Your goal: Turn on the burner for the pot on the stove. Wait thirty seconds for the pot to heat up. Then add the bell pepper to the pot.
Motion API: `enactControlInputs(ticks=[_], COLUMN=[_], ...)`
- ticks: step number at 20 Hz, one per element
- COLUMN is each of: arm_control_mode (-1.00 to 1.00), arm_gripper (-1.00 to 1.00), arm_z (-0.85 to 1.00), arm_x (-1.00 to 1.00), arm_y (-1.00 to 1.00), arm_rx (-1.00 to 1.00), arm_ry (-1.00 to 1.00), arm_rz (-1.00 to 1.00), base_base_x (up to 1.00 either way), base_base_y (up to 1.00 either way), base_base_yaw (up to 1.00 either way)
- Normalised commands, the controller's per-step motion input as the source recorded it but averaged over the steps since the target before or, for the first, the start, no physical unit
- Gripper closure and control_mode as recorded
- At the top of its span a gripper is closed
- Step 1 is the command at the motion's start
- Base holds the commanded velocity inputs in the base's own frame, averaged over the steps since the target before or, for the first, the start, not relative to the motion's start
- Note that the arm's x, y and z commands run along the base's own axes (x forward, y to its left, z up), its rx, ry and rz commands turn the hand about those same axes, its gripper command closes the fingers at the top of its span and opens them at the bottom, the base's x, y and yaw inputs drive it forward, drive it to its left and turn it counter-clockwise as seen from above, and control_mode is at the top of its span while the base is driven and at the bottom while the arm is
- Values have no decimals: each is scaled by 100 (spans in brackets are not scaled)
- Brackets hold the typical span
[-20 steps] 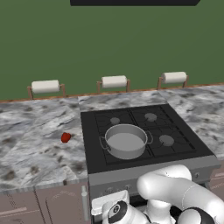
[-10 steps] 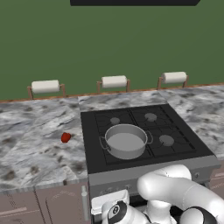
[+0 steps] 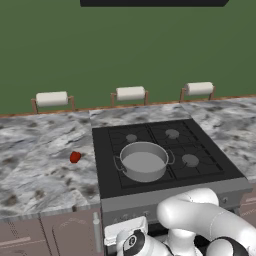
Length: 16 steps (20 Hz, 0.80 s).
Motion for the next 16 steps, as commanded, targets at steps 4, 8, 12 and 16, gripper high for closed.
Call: enactControlInputs(ticks=[4, 8, 12, 16], arm_control_mode=[-100, -100, -100, -100], arm_gripper=[-100, -100, -100, -100], arm_z=[-1, 0, 0, 0], arm_x=[4, 0, 0, 2], arm_y=[-21, -5, 0, 0], arm_rx=[0, 0, 0, 0], arm_ry=[0, 0, 0, 0], arm_rz=[2, 1, 0, 0], base_base_x=[0, 0, 0, 0], base_base_y=[0, 0, 0, 0], base_base_yaw=[0, 0, 0, 0])
